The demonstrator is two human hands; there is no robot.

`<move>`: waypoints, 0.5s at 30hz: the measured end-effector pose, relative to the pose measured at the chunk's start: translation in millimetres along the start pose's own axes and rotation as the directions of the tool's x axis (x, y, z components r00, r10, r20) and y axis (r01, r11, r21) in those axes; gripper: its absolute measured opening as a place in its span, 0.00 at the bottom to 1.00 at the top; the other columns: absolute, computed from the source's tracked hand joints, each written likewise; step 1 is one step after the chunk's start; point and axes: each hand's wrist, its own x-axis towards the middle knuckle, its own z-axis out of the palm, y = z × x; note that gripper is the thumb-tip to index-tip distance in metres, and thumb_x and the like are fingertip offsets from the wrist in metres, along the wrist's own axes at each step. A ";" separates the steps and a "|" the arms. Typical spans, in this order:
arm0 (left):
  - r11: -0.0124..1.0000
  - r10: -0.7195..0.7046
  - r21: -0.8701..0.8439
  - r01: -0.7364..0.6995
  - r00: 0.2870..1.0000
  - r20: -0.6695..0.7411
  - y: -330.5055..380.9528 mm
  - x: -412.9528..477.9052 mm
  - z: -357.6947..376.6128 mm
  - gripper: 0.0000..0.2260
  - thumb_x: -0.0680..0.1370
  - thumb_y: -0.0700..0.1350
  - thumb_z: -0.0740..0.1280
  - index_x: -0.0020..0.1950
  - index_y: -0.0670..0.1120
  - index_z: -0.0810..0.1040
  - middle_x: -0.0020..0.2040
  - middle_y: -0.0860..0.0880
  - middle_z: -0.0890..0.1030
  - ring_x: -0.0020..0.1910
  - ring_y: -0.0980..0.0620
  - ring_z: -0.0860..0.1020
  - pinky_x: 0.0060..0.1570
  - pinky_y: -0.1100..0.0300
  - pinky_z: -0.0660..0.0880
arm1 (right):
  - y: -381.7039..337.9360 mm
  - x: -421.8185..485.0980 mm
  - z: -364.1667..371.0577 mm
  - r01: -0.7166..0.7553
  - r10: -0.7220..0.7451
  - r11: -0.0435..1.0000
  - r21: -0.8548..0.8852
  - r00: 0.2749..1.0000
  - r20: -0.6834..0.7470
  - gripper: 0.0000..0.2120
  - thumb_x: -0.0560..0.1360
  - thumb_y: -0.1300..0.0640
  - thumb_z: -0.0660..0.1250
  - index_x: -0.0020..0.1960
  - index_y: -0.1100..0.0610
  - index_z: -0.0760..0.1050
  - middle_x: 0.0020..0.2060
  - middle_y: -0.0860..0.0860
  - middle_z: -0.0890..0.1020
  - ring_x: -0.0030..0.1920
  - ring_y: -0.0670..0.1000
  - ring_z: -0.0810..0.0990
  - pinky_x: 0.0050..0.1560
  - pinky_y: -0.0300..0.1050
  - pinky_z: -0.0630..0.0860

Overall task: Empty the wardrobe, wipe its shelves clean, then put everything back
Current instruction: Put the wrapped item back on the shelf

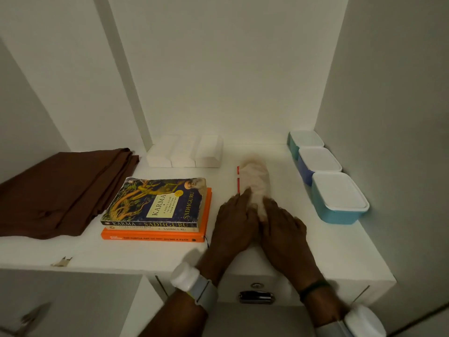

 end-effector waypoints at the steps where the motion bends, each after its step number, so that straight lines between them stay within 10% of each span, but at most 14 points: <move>1: 0.999 -0.002 -0.033 0.002 1.000 -0.005 0.1 -0.9 0.2 0.27 0.83 0.59 0.50 0.81 0.54 0.57 0.79 0.48 0.64 0.78 0.50 0.60 0.79 0.51 0.54 | 0.7 0.1 0.0 0.000 0.000 1.000 0.000 1.000 0.010 0.31 0.81 0.39 0.44 0.82 0.48 0.50 0.80 0.48 0.59 0.78 0.50 0.59 0.79 0.56 0.50; 7: 0.982 -0.054 -0.185 0.038 0.995 -0.085 -0.1 -21.0 -5.8 0.25 0.84 0.57 0.55 0.79 0.48 0.63 0.74 0.46 0.70 0.72 0.47 0.69 0.72 0.55 0.64 | -4.3 -17.6 -12.4 -0.063 0.077 0.980 0.188 0.995 -0.069 0.30 0.85 0.43 0.51 0.82 0.54 0.52 0.78 0.54 0.64 0.76 0.55 0.64 0.77 0.49 0.57; 10: 0.986 -0.029 -0.166 0.013 0.995 -0.094 -2.6 -50.3 -10.4 0.24 0.84 0.55 0.57 0.78 0.48 0.63 0.73 0.47 0.71 0.71 0.47 0.70 0.69 0.57 0.65 | -5.6 -52.9 -9.8 -0.080 0.078 0.997 -0.018 0.991 -0.113 0.29 0.85 0.42 0.50 0.80 0.56 0.58 0.75 0.56 0.69 0.74 0.56 0.68 0.75 0.49 0.59; 15: 0.955 0.238 0.206 -0.211 0.965 -0.114 -31.6 -133.2 -11.8 0.26 0.82 0.53 0.60 0.78 0.43 0.65 0.75 0.43 0.69 0.75 0.43 0.66 0.76 0.49 0.58 | -8.9 -152.6 27.2 -0.106 0.073 0.987 -0.117 0.965 -0.253 0.26 0.84 0.45 0.53 0.78 0.54 0.64 0.79 0.52 0.63 0.79 0.54 0.58 0.77 0.53 0.56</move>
